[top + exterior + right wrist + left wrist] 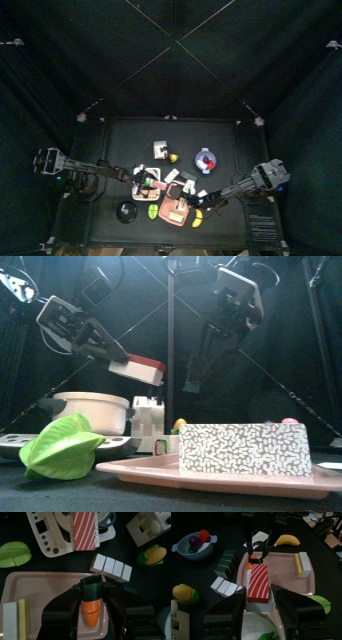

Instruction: Place seaweed in bowl

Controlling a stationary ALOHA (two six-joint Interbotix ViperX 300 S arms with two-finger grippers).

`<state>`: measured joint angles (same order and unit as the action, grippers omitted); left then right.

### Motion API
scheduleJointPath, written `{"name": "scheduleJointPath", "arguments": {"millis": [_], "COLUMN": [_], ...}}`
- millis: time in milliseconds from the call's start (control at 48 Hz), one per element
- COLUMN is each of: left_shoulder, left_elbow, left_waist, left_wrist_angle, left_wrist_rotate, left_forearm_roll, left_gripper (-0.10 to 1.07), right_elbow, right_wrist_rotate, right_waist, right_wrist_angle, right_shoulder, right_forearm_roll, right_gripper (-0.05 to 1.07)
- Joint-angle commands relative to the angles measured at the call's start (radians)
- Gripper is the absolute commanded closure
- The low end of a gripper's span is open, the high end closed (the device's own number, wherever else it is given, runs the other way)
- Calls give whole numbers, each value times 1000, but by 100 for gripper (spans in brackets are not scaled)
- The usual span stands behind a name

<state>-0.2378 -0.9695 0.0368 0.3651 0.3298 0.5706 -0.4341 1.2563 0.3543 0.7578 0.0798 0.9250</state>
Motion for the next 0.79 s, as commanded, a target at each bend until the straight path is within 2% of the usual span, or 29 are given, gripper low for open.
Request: {"name": "scheduleJointPath", "arguments": {"millis": [0, 188, 479, 771], "left_shoulder": [-14, -28, -61, -91], "left_elbow": [6, -2, -15, -37], "left_waist": [0, 0, 0, 0], "left_wrist_angle": [5, 5, 9, 11], "left_wrist_rotate": [0, 0, -2, -2], "left_forearm_roll": [-2, -2, -2, -3], "left_gripper": [29, 29, 29, 29], "right_elbow": [9, -11, -66, -121], "right_wrist_rotate": [-2, 6, 12, 34], "right_waist": [-2, 2, 21, 14], "right_wrist_angle": [5, 51, 189, 250], "right_shoulder": [-46, -78, -155, -201], "right_forearm_roll": [3, -29, -170, -213], "right_gripper": [30, 30, 30, 30]}}
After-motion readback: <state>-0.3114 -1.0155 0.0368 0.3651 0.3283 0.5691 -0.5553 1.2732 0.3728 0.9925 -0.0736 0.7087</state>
